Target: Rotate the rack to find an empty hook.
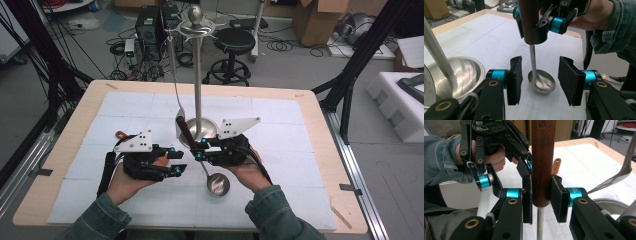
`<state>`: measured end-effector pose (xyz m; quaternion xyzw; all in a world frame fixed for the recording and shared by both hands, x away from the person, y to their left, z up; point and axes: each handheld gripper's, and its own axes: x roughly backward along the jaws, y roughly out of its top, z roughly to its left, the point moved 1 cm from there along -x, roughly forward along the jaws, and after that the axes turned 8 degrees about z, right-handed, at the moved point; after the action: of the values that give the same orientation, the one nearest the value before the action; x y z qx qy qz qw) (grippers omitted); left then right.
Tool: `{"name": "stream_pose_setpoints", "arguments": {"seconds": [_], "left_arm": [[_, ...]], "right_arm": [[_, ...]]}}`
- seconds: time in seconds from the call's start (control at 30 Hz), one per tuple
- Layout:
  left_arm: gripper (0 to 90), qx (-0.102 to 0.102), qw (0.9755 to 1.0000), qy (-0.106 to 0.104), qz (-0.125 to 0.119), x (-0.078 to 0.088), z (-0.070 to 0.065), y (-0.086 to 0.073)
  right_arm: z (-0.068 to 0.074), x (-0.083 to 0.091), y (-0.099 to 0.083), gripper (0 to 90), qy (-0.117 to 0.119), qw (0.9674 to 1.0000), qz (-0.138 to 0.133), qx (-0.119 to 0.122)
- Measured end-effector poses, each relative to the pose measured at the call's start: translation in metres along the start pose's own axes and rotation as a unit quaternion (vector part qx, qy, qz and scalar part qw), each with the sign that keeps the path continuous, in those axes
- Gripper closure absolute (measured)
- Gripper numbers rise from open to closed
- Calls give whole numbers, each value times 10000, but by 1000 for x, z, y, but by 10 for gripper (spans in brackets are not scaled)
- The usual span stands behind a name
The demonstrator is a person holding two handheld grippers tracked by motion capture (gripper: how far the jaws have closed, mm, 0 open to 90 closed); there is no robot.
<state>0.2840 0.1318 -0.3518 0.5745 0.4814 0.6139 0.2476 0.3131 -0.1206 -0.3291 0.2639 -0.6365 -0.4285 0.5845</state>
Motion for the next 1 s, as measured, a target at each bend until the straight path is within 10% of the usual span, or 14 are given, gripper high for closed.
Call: {"name": "stream_pose_setpoints", "arguments": {"seconds": [1.0], "left_arm": [[550,-24,10000,-26,18,-1,-1,-2]], "right_arm": [[-2,13,-2,742,-195,9997,-128,48]]}}
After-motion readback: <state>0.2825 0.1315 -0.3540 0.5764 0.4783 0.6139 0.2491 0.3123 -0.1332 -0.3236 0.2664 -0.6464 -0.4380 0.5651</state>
